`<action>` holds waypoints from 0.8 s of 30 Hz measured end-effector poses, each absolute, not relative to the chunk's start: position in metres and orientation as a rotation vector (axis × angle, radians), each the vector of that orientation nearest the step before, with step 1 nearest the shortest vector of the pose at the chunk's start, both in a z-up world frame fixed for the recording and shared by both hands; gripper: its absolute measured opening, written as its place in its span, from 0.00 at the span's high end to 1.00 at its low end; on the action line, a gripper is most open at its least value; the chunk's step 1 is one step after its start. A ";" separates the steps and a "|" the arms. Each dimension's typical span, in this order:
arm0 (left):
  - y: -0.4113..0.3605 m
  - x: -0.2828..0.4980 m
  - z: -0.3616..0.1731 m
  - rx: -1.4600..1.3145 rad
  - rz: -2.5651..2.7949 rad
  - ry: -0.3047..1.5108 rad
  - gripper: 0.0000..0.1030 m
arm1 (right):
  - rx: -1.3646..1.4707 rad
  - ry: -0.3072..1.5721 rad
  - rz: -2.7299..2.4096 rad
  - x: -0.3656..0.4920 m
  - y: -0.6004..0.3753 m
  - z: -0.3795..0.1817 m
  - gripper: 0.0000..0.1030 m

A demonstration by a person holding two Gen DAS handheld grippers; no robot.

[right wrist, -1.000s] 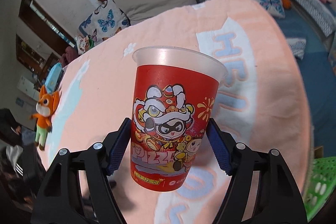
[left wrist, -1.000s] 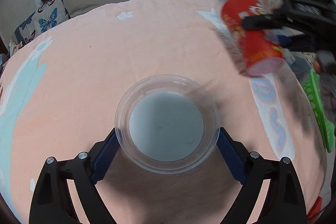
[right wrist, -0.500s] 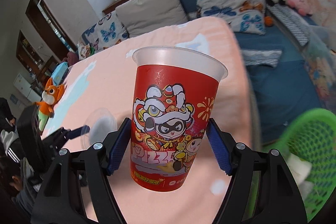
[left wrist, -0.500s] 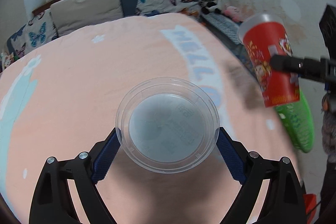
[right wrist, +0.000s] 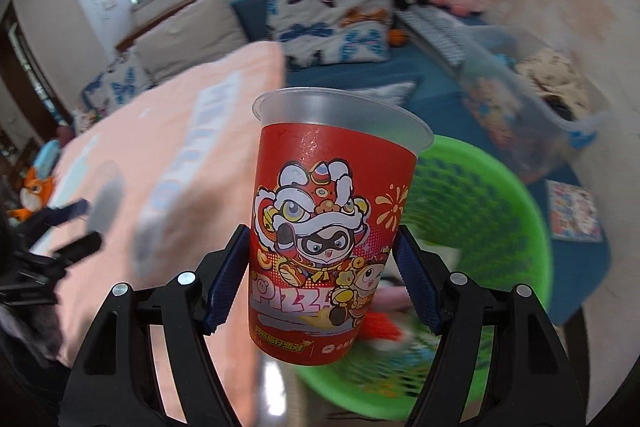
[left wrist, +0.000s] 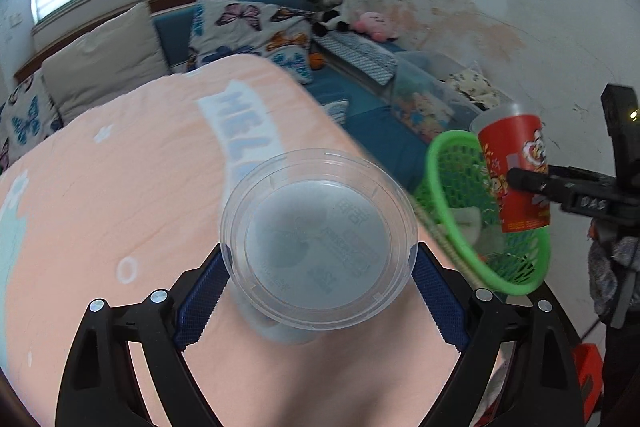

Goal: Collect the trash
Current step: 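Drop the red cup into the basket with the right gripper while the left drops the clear lid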

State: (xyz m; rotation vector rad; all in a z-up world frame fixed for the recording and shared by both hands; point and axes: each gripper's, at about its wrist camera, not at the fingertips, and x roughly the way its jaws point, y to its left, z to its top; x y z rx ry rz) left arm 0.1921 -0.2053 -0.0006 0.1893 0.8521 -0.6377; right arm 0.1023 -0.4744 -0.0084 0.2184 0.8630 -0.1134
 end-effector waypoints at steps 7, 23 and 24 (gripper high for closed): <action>-0.250 0.181 0.007 0.231 -0.697 0.839 0.16 | 0.228 0.900 -0.213 0.085 -0.509 -0.035 0.29; -0.346 0.162 -0.001 0.292 -0.813 0.865 0.15 | 0.306 0.863 -0.274 0.026 -0.540 -0.029 0.22; -0.350 0.162 -0.002 0.294 -0.816 0.870 0.15 | 0.308 0.858 -0.272 0.021 -0.540 -0.028 0.22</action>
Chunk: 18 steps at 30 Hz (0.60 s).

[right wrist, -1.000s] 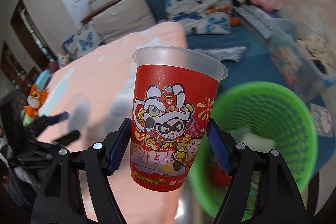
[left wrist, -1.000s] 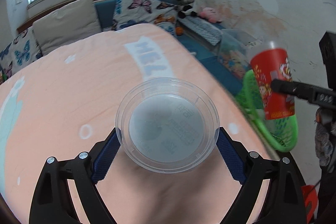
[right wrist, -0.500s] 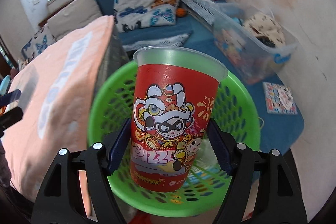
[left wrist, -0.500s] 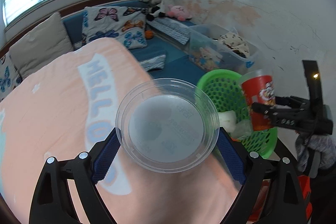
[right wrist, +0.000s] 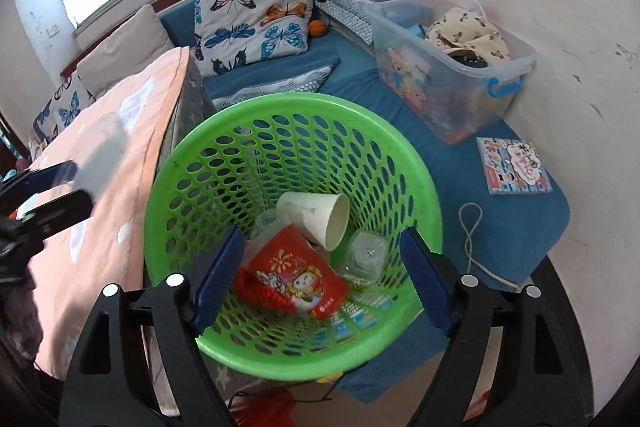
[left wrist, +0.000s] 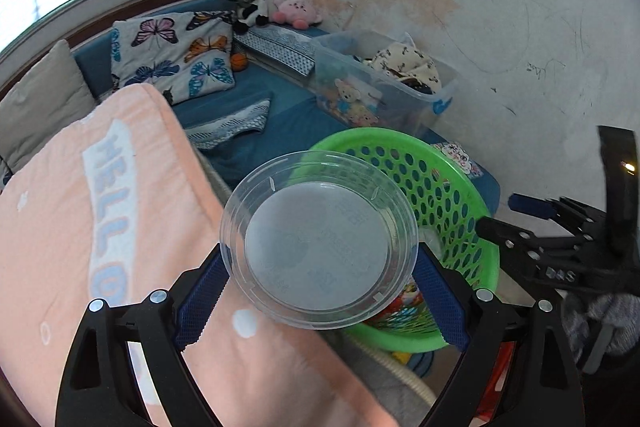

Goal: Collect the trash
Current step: 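Drop the red cup into the basket with the right gripper while the left drops the clear lid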

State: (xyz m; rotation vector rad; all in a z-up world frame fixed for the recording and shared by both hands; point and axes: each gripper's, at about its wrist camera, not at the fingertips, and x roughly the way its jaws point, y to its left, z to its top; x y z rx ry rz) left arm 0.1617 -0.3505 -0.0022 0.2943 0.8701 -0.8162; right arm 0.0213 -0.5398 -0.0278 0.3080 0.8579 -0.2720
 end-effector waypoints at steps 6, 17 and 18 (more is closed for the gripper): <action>-0.371 0.159 -0.012 0.313 -0.830 0.895 0.15 | 0.312 0.831 -0.269 0.002 -0.535 -0.023 0.22; -0.385 0.148 -0.019 0.332 -0.858 0.905 0.13 | 0.302 0.808 -0.270 -0.010 -0.527 -0.023 0.22; -0.385 0.147 -0.018 0.332 -0.859 0.902 0.11 | 0.304 0.806 -0.269 -0.010 -0.526 -0.024 0.22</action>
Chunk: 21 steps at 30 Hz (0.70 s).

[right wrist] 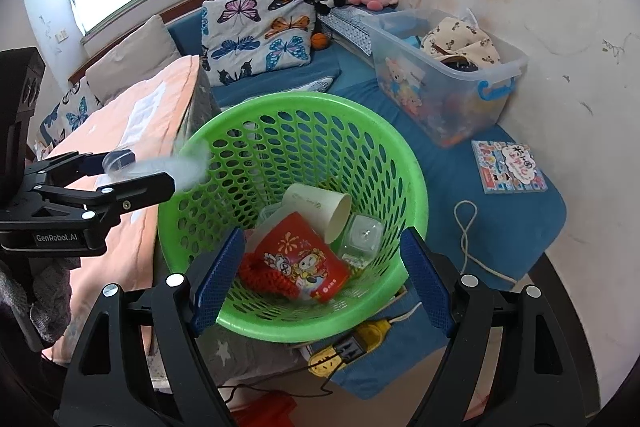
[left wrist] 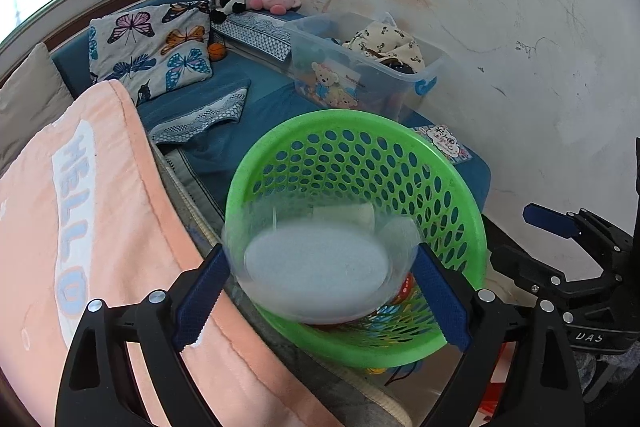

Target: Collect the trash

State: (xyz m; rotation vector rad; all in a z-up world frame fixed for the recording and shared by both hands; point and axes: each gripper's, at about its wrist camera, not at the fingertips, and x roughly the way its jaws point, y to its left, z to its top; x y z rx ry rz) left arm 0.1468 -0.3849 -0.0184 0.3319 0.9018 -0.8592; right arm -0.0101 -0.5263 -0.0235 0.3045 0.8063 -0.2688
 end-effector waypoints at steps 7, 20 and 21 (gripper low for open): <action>-0.374 0.144 -0.014 0.330 -0.850 0.885 0.09 | 0.309 0.791 -0.248 -0.012 -0.517 -0.020 0.22; -0.314 0.138 0.005 0.277 -0.762 0.826 0.08 | 0.255 0.737 -0.173 -0.007 -0.478 -0.004 0.20; -0.310 0.138 0.007 0.273 -0.751 0.823 0.08 | 0.252 0.732 -0.165 -0.006 -0.474 -0.003 0.19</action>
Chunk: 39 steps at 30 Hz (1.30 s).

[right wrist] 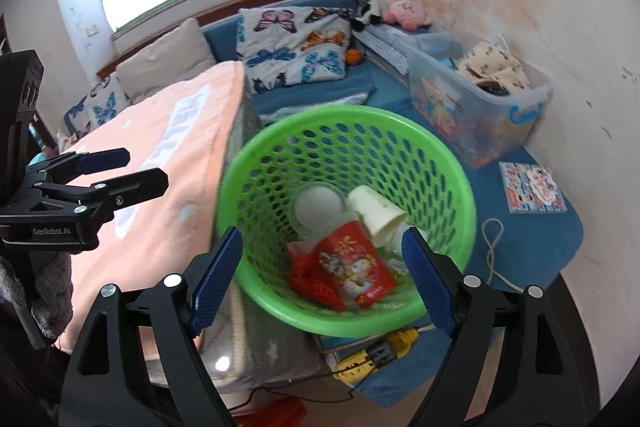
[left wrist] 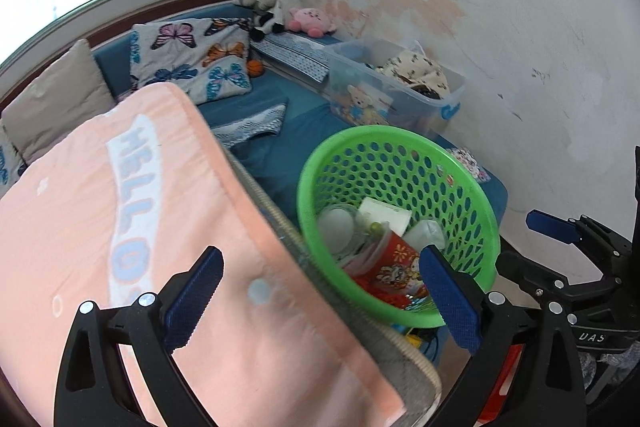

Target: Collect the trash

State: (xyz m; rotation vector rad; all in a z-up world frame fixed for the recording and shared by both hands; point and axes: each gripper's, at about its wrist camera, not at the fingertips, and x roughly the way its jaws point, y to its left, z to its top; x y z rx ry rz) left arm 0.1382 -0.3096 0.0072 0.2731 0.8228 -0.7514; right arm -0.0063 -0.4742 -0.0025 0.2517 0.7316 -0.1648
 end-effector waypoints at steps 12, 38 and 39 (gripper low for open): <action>-0.230 0.137 0.024 0.213 -0.589 0.767 0.07 | 0.184 0.689 -0.054 0.012 -0.414 0.011 0.13; -0.077 0.124 0.021 0.060 -0.250 0.732 0.07 | 0.144 0.609 0.064 0.024 -0.334 0.024 0.04; -0.074 0.123 0.021 0.057 -0.244 0.729 0.07 | 0.142 0.607 0.066 0.024 -0.332 0.024 0.04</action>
